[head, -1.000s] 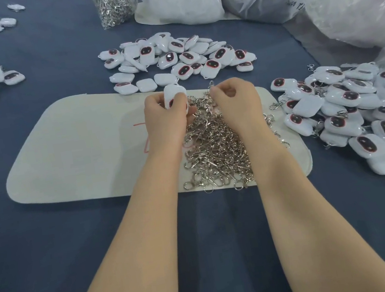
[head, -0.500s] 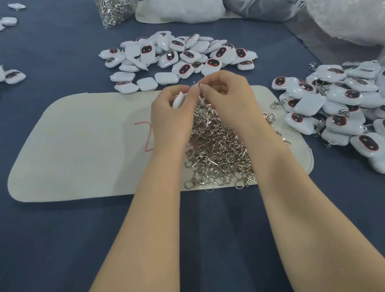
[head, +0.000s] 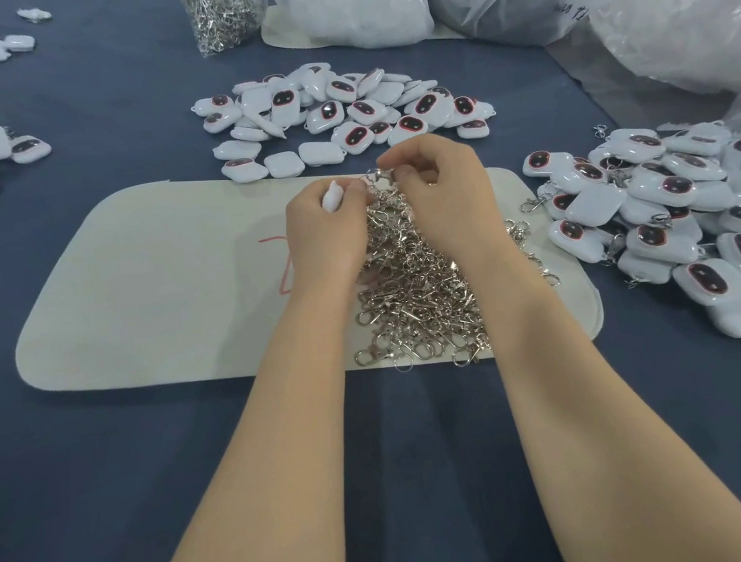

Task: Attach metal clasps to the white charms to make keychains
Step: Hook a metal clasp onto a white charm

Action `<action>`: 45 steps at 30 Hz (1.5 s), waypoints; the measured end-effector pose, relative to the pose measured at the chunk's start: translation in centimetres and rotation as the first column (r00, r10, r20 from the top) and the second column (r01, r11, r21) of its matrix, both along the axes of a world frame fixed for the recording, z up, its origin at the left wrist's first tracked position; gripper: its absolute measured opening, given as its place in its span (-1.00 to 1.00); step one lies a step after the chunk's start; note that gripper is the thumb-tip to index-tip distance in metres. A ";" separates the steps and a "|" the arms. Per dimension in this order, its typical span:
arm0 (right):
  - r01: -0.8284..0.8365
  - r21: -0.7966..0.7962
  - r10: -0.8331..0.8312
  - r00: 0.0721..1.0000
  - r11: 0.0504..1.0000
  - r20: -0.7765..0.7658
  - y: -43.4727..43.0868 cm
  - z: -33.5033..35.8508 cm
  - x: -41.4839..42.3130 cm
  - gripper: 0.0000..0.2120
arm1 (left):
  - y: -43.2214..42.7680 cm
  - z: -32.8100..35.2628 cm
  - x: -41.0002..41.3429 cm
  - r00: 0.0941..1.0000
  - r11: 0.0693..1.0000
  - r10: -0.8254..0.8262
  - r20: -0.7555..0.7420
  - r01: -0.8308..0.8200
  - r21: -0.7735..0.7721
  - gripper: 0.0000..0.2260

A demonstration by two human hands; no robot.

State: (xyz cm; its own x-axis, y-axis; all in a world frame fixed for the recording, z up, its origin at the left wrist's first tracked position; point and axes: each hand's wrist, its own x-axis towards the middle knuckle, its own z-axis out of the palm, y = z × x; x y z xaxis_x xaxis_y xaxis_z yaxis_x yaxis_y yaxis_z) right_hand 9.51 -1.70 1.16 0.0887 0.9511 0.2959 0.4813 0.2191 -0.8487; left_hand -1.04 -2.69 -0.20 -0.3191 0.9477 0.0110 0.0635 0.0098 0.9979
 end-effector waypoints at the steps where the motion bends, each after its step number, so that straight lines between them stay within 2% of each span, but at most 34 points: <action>1: 0.014 0.009 -0.014 1.000 1.000 -0.001 0.0 -0.1 0.0 -0.77 | 0.0 0.0 0.0 1.000 1.000 -0.003 0.001 0.003 -0.002 -0.84; 5: -0.006 0.011 0.006 1.000 1.000 -0.022 0.0 0.0 -0.1 -0.82 | 0.2 -0.2 0.0 1.000 1.000 0.022 -0.009 -0.022 0.007 -0.88; 8: -0.085 -0.006 0.084 0.994 0.996 -0.064 -0.3 0.1 -0.3 -0.83 | -0.1 0.0 0.0 0.999 0.998 0.042 -0.031 -0.041 0.054 -0.91; 12: -0.176 -0.088 0.175 0.984 0.980 -0.020 -0.4 0.0 -0.5 -0.83 | -0.3 -0.1 0.1 0.996 0.996 0.021 -0.089 -0.014 0.086 -0.89; 19: -0.146 -0.143 0.146 0.989 0.979 -0.012 -0.4 -0.1 -0.6 -0.89 | -0.3 0.1 0.1 0.980 0.987 0.084 -0.182 -0.057 0.154 -0.91; 24: -0.135 -0.138 0.128 0.990 0.981 -0.061 -0.5 0.0 -1.0 -0.91 | -0.5 0.1 0.2 0.956 0.979 0.088 -0.281 -0.032 0.199 -0.90; 30: -0.073 -0.113 0.071 0.997 0.991 -0.018 -0.5 0.1 -0.8 -0.93 | -0.6 -0.1 0.4 0.910 0.969 0.119 -0.396 -0.021 0.244 -0.86; 37: -0.075 -0.104 0.074 0.997 0.992 -0.012 -0.6 0.1 -0.8 -0.92 | -0.7 0.1 0.3 0.949 0.969 0.114 -0.292 -0.041 0.245 -0.89; 40: -0.046 -0.081 0.041 0.997 0.996 -0.059 -0.5 0.2 -0.8 -0.92 | -0.6 0.0 0.2 0.953 0.977 0.086 -0.291 -0.024 0.210 -0.96; 45: -0.025 -0.083 0.020 0.998 0.996 -0.062 -0.4 0.0 -0.7 -0.92 | -0.5 0.0 0.1 0.957 0.984 0.061 -0.284 -0.010 0.178 -0.94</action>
State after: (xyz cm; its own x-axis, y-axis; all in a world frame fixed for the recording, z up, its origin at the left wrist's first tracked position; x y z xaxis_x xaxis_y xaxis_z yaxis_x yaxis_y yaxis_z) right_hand 8.86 -2.10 1.21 0.0824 0.9743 0.2098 0.4237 0.1563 -0.8922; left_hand -0.99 -3.17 -0.18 -0.3114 0.9111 0.2699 0.3502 -0.1539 0.9239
